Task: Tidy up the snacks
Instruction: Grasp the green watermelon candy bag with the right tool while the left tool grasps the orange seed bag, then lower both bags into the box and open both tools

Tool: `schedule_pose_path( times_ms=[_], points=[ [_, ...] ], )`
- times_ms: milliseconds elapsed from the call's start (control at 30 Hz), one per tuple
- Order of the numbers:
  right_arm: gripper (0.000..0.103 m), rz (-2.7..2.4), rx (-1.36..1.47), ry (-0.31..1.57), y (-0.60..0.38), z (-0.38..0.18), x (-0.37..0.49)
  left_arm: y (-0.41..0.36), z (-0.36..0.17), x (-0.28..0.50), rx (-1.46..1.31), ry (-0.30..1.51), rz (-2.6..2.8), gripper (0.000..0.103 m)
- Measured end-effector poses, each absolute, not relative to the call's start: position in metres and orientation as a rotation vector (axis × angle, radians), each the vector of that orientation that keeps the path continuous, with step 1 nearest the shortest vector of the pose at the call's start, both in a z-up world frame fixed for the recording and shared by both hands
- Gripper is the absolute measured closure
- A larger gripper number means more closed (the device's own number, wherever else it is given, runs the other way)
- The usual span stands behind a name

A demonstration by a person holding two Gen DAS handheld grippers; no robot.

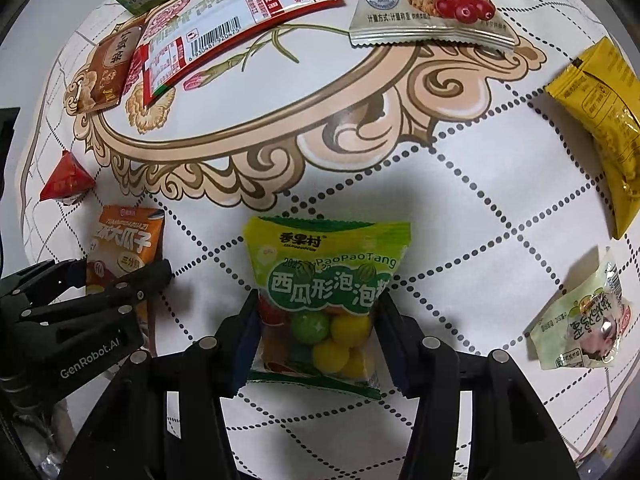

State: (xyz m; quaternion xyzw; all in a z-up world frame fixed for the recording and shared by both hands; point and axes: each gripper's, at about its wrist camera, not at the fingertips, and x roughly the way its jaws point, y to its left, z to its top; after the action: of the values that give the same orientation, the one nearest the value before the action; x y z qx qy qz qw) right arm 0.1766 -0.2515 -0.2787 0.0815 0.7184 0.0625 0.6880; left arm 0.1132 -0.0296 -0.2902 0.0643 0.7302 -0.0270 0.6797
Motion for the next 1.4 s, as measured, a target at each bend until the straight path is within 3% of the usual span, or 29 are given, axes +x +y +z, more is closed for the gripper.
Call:
schedule_pose_path(
  times_ms=[300, 600, 733, 833, 1033, 1400],
  points=[
    [0.049, 0.157, 0.287, 1.545, -0.257, -0.246, 0.178, -0.038, -0.221, 0.13, 0.083, 1.574, -0.168, 0.053],
    [0.049, 0.201, 0.368, 1.292, -0.3, -0.112, 0.227, -0.074, -0.082, 0.209, -0.05, 1.36, -0.358, 0.053],
    [0.049, 0.199, 0.373, 1.19, -0.33, -0.059, 0.276, -0.09, -0.055, 0.262, -0.045, 1.323, -0.389, 0.053],
    [0.049, 0.145, 0.31, 1.146, -0.349, -0.044, 0.325, -0.106, -0.057, 0.308, -0.048, 1.355, -0.385, 0.053],
    [0.049, 0.084, 0.292, 1.224, -0.372, -0.073, 0.407, -0.133, -0.11, 0.384, -0.099, 1.505, -0.368, 0.053],
    [0.049, 0.039, 0.273, 1.416, -0.384, -0.156, 0.445, -0.157, -0.191, 0.415, -0.136, 1.722, -0.342, 0.051]
  ],
)
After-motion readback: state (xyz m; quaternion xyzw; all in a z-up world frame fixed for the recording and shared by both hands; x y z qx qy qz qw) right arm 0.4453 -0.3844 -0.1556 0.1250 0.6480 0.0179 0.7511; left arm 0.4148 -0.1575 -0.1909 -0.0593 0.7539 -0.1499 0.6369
